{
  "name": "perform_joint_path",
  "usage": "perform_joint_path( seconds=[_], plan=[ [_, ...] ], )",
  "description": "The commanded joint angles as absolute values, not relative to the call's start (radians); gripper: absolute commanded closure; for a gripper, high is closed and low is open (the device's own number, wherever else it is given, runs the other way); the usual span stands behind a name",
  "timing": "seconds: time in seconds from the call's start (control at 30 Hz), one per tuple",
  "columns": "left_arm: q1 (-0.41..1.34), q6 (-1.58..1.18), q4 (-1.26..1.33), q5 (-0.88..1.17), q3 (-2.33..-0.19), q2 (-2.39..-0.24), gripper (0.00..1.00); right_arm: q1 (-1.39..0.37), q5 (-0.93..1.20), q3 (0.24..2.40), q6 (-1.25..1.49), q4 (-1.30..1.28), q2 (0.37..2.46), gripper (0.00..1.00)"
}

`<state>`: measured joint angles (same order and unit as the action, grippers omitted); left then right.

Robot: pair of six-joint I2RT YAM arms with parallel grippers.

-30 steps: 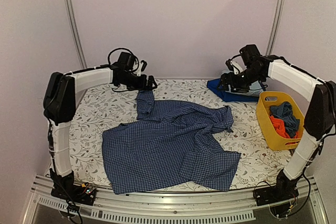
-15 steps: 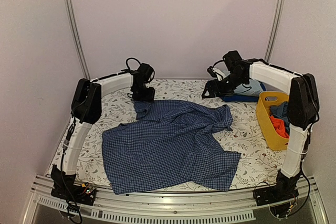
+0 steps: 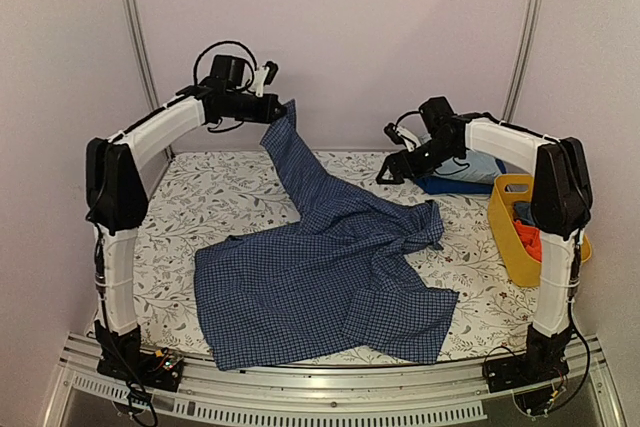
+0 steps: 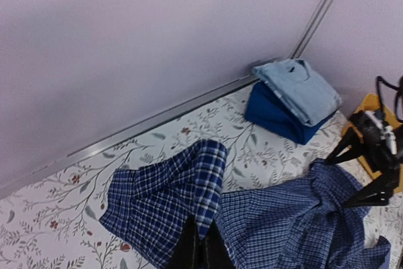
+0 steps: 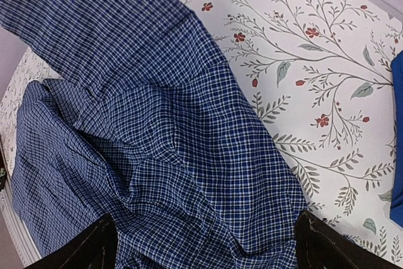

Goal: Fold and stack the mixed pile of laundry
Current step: Flatten out the crumpled T-shirt at the center of the board.

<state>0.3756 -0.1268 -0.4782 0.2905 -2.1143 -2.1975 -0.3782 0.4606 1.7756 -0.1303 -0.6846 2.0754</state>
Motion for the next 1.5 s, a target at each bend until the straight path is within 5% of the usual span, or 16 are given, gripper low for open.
perform_joint_path(
  seconds=[0.0,0.23,0.67,0.97,1.07,1.27,1.47],
  plan=[
    [0.415,-0.040,-0.245,0.658,-2.081,-2.023,1.00,-0.355,0.556,1.788,-0.205,-0.630,2.054,0.03],
    [0.446,0.206,-0.285,0.954,-2.002,-1.864,1.00,-0.335,0.740,1.781,-0.337,-0.610,1.961,0.01],
    [0.447,0.302,-0.285,1.011,-1.859,-1.715,1.00,-0.340,0.972,1.642,-0.356,-0.541,1.875,0.11],
    [0.487,0.402,-0.375,1.164,-1.589,-1.461,1.00,-0.329,0.883,1.563,-0.414,-0.607,1.805,0.11],
    [0.597,0.435,-0.475,1.102,-1.416,-1.370,1.00,-0.340,0.837,1.479,-0.398,-0.657,1.728,0.11],
    [0.888,0.523,-0.690,0.667,-1.077,-1.263,1.00,-0.421,0.670,1.253,-0.385,-0.653,1.521,0.13],
    [0.932,0.568,-0.709,0.439,-0.960,-1.185,1.00,-0.509,0.583,1.169,-0.400,-0.676,1.444,0.15]
  ],
)
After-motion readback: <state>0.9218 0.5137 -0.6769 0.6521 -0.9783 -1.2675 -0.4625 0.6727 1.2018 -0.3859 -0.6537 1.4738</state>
